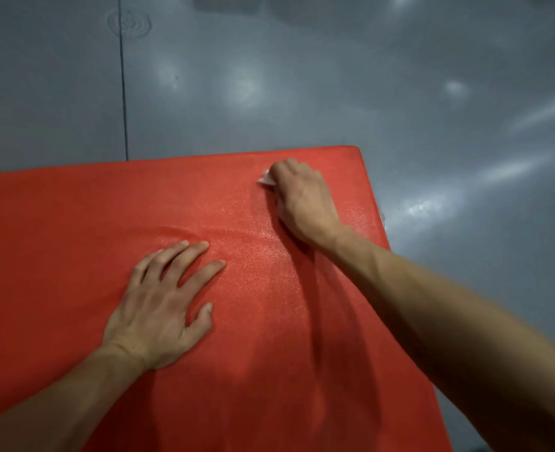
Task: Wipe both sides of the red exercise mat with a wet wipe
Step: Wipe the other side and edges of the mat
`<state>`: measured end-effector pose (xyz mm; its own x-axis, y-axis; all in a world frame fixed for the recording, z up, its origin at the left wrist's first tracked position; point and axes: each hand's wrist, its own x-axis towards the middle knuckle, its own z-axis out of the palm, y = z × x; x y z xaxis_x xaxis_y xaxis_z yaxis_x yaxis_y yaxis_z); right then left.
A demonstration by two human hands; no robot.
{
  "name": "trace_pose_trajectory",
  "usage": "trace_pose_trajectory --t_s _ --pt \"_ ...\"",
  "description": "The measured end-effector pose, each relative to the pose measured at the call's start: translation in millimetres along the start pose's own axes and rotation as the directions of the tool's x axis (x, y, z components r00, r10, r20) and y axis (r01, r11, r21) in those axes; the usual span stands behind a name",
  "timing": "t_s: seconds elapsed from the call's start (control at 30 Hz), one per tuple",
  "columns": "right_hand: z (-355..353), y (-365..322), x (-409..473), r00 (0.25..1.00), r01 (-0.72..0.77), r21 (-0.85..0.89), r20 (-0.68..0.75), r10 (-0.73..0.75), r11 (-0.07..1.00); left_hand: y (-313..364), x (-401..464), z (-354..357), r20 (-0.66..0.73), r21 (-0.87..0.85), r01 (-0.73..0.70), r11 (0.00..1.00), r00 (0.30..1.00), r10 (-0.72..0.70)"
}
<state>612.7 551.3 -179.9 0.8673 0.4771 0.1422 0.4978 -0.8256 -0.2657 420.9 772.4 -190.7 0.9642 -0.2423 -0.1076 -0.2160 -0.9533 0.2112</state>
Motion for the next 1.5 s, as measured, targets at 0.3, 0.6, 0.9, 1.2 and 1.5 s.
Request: trace_pose_trajectory --t_s 0.3,0.6,0.9,1.2,1.5 --pt "-24 81 -4 0.904 -0.417 -0.088 -0.148 0.402 0.905 0 0 -1 0.001 -0.01 0.004 1.0 1.0 -0.004" --pt "-31 79 17 0.901 -0.417 0.013 -0.124 0.415 0.909 1 2 -3 -0.008 -0.014 0.004 1.0 1.0 -0.004" --pt "-9 35 66 0.884 -0.465 0.163 0.038 0.466 0.87 -1 2 -3 0.002 -0.023 -0.004 1.0 1.0 0.004" --pt "-34 71 50 0.92 -0.385 -0.147 0.022 0.392 0.911 -2 1 -3 -0.007 -0.029 -0.003 1.0 1.0 0.003" --pt "-45 127 27 0.755 -0.633 0.298 0.03 0.655 0.715 -1 2 -3 -0.008 -0.027 0.0 1.0 1.0 0.0"
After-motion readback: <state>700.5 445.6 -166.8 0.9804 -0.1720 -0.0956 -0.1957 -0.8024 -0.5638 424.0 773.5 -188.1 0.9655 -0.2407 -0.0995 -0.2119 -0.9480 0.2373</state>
